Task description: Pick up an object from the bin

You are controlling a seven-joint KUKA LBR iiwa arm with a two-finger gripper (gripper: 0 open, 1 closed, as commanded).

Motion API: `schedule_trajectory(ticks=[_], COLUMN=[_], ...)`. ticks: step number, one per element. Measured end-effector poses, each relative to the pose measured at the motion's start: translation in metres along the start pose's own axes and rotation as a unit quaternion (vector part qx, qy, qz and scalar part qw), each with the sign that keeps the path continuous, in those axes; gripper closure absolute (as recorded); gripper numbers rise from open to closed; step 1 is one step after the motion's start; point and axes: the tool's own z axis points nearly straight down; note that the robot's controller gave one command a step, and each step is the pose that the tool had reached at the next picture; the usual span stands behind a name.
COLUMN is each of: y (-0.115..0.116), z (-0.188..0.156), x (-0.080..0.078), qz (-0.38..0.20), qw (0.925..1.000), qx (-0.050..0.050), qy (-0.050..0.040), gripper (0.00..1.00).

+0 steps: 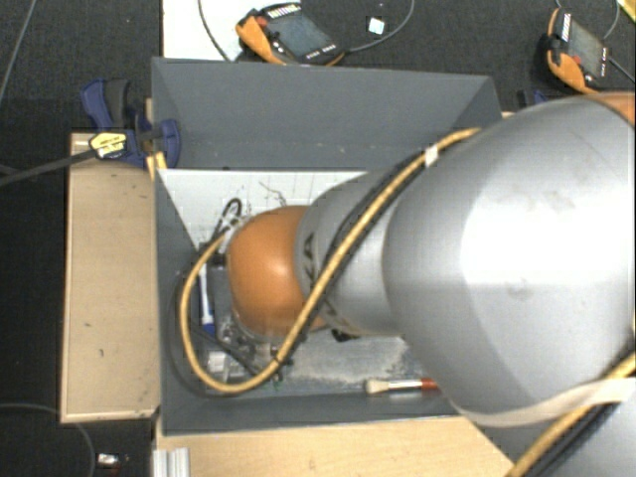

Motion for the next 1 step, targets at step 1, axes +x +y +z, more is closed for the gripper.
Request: schedule_trajectory(ticks=[1], y=[0.0006], z=[-0.0585], x=[-0.0015], qz=[0.001], qw=[1.0], qx=[-0.001], qy=[-0.001], gripper=[1.0])
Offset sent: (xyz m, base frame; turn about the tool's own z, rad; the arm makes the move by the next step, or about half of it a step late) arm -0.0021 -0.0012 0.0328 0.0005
